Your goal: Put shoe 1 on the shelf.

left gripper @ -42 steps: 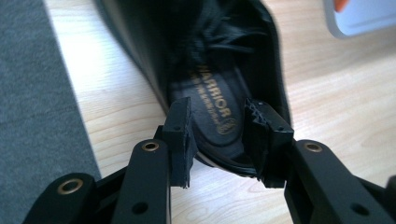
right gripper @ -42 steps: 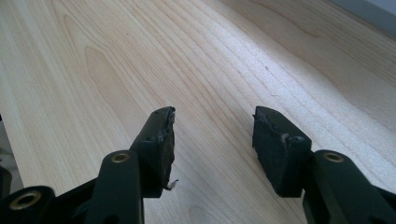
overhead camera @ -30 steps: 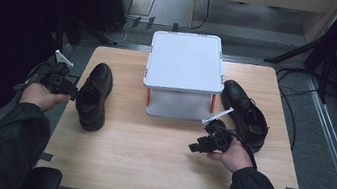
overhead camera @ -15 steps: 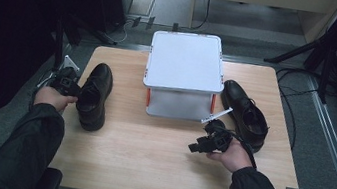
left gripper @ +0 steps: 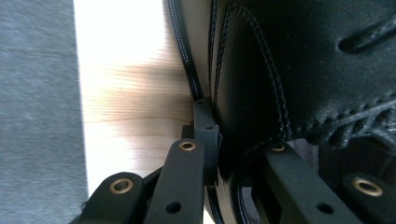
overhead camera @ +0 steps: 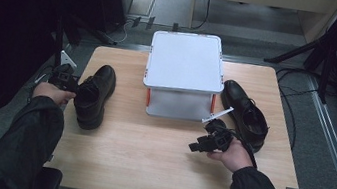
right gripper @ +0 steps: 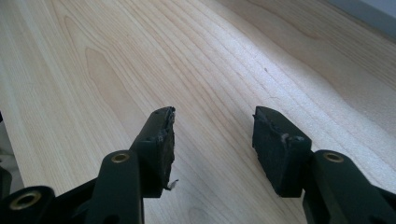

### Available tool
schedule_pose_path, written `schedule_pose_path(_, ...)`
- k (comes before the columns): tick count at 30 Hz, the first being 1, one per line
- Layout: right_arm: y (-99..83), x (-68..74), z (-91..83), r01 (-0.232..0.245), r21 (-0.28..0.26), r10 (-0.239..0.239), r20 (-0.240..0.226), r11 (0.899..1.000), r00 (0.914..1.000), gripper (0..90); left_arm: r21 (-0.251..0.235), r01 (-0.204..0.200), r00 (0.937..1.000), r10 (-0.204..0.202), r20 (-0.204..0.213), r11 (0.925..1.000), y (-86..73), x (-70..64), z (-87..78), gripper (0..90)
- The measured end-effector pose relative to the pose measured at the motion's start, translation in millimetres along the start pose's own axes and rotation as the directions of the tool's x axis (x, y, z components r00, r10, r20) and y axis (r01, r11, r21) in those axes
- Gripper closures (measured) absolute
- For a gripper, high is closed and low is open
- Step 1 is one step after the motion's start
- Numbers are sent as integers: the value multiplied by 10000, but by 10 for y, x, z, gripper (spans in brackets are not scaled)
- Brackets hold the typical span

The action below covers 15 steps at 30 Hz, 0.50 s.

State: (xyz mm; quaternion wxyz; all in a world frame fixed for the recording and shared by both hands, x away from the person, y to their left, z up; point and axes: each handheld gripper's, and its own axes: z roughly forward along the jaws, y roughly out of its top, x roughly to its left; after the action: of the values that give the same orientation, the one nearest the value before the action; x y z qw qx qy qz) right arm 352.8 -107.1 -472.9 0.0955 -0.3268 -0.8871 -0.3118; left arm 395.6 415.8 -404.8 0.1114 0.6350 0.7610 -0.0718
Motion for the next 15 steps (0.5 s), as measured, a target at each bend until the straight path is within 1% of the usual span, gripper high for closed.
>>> schedule_pose_path(1,0,-4,-2,4,-21,-4,16,10000,10000,497,-3,0,10000,0,46,10000,11,-17,-11,847)
schedule_pose_path(3,-1,-6,-10,-26,-31,26,2,10000,10000,498,38,-115,9999,115,12,9999,44,-80,-62,847)
schedule_pose_path(6,-1,-4,-13,-23,-37,23,-11,10000,10000,498,-47,-148,9999,148,64,9999,87,-162,-140,846)
schedule_pose_path(9,-1,0,-14,-2,-31,1,-37,10000,10000,498,-160,-67,9998,69,161,9998,144,-270,-261,846)
schedule_pose_path(11,0,2,-11,2,12,-2,-56,10000,10000,498,-199,70,9998,-66,184,9998,175,-330,-324,845)
schedule_pose_path(13,0,6,-7,61,36,-61,-47,10000,10000,498,-196,44,10000,-42,86,9998,216,-422,-409,844)
schedule_pose_path(15,-1,8,-7,95,41,-95,-71,9999,9999,498,-209,-73,10000,73,2,9998,253,-513,-493,839)
